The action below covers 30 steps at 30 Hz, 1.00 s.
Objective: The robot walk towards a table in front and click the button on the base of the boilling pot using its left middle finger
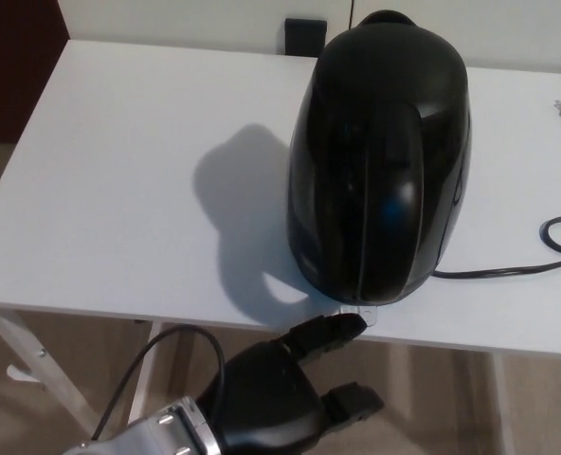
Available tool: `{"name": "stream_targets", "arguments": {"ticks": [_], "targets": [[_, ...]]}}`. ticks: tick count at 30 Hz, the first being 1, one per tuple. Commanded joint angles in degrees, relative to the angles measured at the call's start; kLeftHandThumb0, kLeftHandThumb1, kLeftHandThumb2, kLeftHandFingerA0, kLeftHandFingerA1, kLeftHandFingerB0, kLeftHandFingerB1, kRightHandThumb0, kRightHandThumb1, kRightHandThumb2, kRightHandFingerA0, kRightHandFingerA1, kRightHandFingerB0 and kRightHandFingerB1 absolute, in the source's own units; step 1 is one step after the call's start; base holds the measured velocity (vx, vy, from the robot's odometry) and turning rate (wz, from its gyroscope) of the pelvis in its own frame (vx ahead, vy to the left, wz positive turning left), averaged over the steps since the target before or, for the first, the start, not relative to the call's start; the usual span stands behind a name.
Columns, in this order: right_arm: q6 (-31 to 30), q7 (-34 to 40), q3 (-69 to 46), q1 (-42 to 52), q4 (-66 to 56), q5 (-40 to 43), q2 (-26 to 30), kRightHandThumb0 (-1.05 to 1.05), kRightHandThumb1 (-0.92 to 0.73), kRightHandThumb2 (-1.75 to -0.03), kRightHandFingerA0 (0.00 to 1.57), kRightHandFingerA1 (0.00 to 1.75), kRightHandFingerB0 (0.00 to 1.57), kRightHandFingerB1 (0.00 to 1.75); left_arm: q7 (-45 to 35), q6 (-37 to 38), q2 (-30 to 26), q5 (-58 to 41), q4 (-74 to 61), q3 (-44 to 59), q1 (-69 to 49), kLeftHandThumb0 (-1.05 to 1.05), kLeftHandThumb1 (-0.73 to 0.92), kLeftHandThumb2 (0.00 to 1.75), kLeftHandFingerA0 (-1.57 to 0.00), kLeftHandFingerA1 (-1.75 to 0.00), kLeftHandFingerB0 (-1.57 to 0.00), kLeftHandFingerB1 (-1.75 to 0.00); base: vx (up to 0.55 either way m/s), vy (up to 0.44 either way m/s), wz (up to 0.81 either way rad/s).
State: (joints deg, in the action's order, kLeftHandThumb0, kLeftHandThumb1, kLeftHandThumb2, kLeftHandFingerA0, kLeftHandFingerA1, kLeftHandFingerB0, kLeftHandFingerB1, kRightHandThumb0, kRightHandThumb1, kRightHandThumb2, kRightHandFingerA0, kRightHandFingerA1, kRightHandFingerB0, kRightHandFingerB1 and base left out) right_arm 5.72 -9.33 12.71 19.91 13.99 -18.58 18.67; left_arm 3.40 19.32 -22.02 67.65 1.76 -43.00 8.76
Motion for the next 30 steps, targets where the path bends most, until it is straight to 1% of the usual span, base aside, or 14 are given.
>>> {"name": "stream_targets", "arguments": {"ticks": [1, 6, 11, 12, 15, 16, 18, 19, 22, 24, 27, 28, 29, 30], "targets": [[-0.12, -0.47, -0.04, -0.03, 0.0, -0.25, 1.27, -0.09, -0.74, -0.61, 0.56, 0.53, 0.41, 0.43, 0.05, -0.86, -0.71, 1.6, 1.09, -0.85, -0.77, -0.56, 0.66, 0.61, -0.3, -0.31, -0.23, -0.29, 0.0, 0.0, 0.0], [-0.13, -0.07, 0.32, -0.33, -0.02, -1.03, 1.37, -0.1, -0.73, -0.61, 0.56, 0.53, 0.41, 0.43, 1.15, 0.23, -2.33, -0.53, -0.52, 0.17, -2.54, -0.56, 0.65, 0.61, -0.3, -0.31, -0.24, -0.29, 0.0, 0.0, 0.0], [-1.01, -0.02, 0.16, -0.32, -0.13, -0.71, 0.9, -0.09, -0.73, -0.62, 0.53, 0.52, 0.41, 0.44, 1.89, 1.37, -6.3, -1.2, -4.17, 0.69, -7.95, -0.57, 0.66, 0.6, -0.32, -0.31, -0.25, -0.29, 0.0, 0.0, 0.0], [-0.23, 0.19, 0.14, -0.29, 0.51, -0.55, 0.87, -0.07, -0.73, -0.6, 0.55, 0.53, 0.44, 0.46, -0.65, 0.61, -7.32, -1.15, -5.52, 0.59, -9.59, -0.57, 0.7, 0.62, -0.28, -0.3, -0.21, -0.29, 0.0, 0.0, 0.0], [1.57, -0.64, 0.24, -0.02, 1.25, 0.1, 1.42, -0.09, -0.74, -0.61, 0.53, 0.55, 0.41, 0.45, -2.71, 1.05, -8.89, -3.69, -5.21, 0.78, -12.88, -0.56, 0.69, 0.62, -0.28, -0.3, -0.22, -0.29, 0.0, 0.0, 0.0], [0.62, -0.47, 0.32, 0.23, 0.99, -0.25, 1.31, -0.08, -0.73, -0.61, 0.57, 0.55, 0.41, 0.42, -0.14, 2.12, -9.75, -5.33, -2.17, 0.97, -15.34, -0.58, 0.67, 0.61, -0.33, -0.31, -0.25, -0.29, 0.0, 0.0, 0.0], [-0.18, -0.19, 0.36, 0.41, 1.19, -0.49, 1.09, -0.1, -0.73, -0.61, 0.56, 0.54, 0.4, 0.43, 2.14, 3.12, -10.01, -6.83, 1.06, 1.38, -17.32, -0.58, 0.66, 0.6, -0.34, -0.31, -0.26, -0.29, 0.0, 0.0, 0.0], [-1.42, -0.11, 0.27, 0.36, 1.62, -0.4, 0.64, -0.1, -0.72, -0.61, 0.57, 0.53, 0.41, 0.42, 1.69, 3.32, -9.83, -9.7, 6.35, 2.21, -18.59, -0.64, 0.56, 0.83, -0.27, -0.43, -0.17, -0.4, 0.0, 0.0, 0.0], [-1.79, -0.05, 0.35, 0.87, 1.74, -0.47, 0.54, -0.1, -0.71, -0.61, 0.58, 0.53, 0.41, 0.42, -0.45, 2.22, -8.31, -13.96, 13.69, 4.68, -19.39, -0.65, 0.57, 0.83, -0.27, -0.43, -0.18, -0.39, 0.0, 0.0, 0.0], [-1.02, 0.36, 0.4, 1.11, 2.38, -0.33, 0.26, -0.09, -0.72, -0.6, 0.58, 0.54, 0.41, 0.43, 1.98, 3.67, -6.5, -17.51, 25.59, 7.57, -17.22, -0.69, 0.57, 0.86, -0.31, -0.46, -0.19, -0.41, 0.0, 0.0, 0.0], [-1.11, 0.13, 0.41, 0.99, 2.63, -0.2, 0.07, -0.1, -0.73, -0.61, 0.56, 0.52, 0.4, 0.43, 3.58, 5.18, -4.65, -21.91, 36.53, 11.94, -14.85, -0.7, 0.56, 0.85, -0.31, -0.46, -0.19, -0.41, 0.0, 0.0, 0.0], [-1.17, 0.12, 0.36, 0.96, 2.63, -0.21, 0.05, -0.1, -0.73, -0.61, 0.56, 0.52, 0.4, 0.42, 2.1, 4.71, -3.97, -24.05, 38.45, 13.63, -14.44, -0.7, 0.55, 0.86, -0.29, -0.46, -0.15, -0.4, 0.0, 0.0, 0.0], [-1.45, 0.22, 0.34, 0.92, 2.61, -0.3, -0.08, -0.1, -0.72, -0.61, 0.56, 0.52, 0.4, 0.42, -2.14, 3.27, -2.08, -30.59, 42.08, 18.58, -14.07, -0.68, 0.51, 0.81, -0.31, -0.45, -0.2, -0.4, 0.0, 0.0, 0.0], [-1.56, 0.24, 0.35, 0.92, 2.59, -0.34, -0.14, -0.1, -0.72, -0.61, 0.56, 0.52, 0.4, 0.42, -2.92, 3.28, -1.55, -32.04, 43.1, 19.9, -13.96, -0.68, 0.51, 0.81, -0.31, -0.45, -0.2, -0.4, 0.0, 0.0, 0.0]]}}
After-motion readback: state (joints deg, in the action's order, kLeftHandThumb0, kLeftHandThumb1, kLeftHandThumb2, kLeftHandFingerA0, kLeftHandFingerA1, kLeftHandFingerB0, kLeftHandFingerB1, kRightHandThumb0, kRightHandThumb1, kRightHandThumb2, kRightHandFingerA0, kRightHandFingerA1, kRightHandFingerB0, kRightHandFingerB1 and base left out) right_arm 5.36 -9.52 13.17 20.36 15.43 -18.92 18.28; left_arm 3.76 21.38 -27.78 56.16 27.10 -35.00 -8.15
